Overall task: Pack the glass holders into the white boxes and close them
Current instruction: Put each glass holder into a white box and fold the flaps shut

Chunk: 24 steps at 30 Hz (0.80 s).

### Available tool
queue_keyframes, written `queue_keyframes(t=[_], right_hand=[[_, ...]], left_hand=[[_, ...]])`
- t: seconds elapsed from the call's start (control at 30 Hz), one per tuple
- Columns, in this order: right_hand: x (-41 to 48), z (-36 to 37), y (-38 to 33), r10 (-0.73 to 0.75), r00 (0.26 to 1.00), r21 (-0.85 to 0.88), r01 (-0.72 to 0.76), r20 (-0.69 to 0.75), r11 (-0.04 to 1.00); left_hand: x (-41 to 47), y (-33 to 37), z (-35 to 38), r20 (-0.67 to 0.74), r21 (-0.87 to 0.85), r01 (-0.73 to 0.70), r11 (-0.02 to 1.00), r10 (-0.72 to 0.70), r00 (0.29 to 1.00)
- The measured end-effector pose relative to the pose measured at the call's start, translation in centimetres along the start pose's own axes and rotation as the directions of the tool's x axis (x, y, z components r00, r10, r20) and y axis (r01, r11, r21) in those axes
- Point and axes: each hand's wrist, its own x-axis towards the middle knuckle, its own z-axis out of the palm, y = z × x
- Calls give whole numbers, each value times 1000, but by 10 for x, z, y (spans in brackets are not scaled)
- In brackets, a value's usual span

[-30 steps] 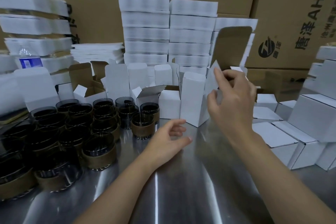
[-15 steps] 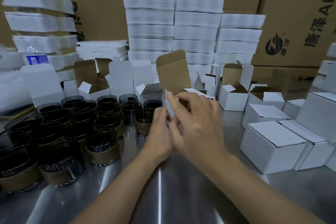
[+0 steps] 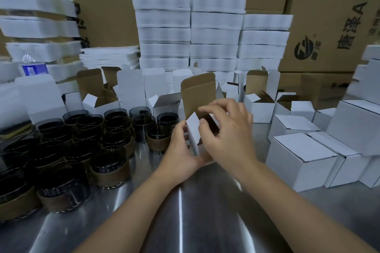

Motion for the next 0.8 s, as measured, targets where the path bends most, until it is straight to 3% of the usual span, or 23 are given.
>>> queue_keyframes(t=[0.3,0.6,0.8], right_hand=[[8,1,19,59,983,-59,-49,173,997],[8,8,30,185,958,62,-203,218,977],[8,7,31,199,945,18,-211,261,977]], left_hand=[[1,4,0,-70,-43,65,997,-68,995],[3,3,-1,-85,-41,82,996,-85,993],[2,7,0,-107,-95,87,992,-97,989]])
